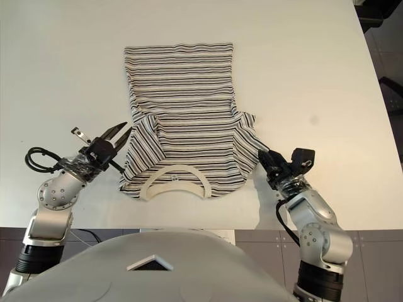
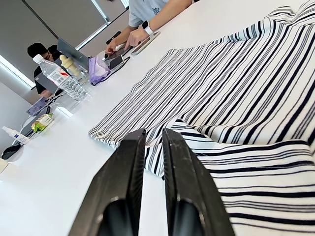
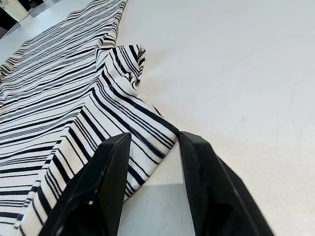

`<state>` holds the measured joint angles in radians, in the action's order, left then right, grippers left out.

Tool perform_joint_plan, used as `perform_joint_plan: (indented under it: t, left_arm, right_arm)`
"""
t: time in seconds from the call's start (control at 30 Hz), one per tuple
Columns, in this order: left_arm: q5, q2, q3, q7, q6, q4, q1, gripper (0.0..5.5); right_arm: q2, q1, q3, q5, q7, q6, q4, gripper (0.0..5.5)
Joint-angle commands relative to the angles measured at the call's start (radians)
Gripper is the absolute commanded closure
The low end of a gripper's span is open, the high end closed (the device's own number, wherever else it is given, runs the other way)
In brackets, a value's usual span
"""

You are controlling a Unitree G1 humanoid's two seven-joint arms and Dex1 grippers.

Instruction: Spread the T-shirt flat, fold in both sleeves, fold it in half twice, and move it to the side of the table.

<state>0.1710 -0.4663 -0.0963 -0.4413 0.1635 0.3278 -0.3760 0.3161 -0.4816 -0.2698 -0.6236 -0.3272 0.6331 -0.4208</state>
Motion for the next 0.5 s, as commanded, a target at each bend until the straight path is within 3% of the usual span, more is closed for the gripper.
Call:
perform_joint_plan:
  t: [0.03,0.27,0.5]
  left_arm:
    - [0.016,0.003,-0.013,0.009,-0.012,-0.007,0.013,4.86]
    - [0.022,0.005,-0.019,0.015,-0.018,-0.018,0.029,4.86]
    - [0.024,0.001,-0.019,0.019,-0.02,-0.018,0.028,4.86]
  right_arm:
    - [-0.007,0.0,0.019,0.007,0.008,0.021,0.002,3.94]
    - [-0.021,-0.002,0.035,0.024,0.017,-0.01,-0.005,5.34]
    - [0.056,-0.05,0.19,0.263,-0.104,-0.303,-0.122,5.38]
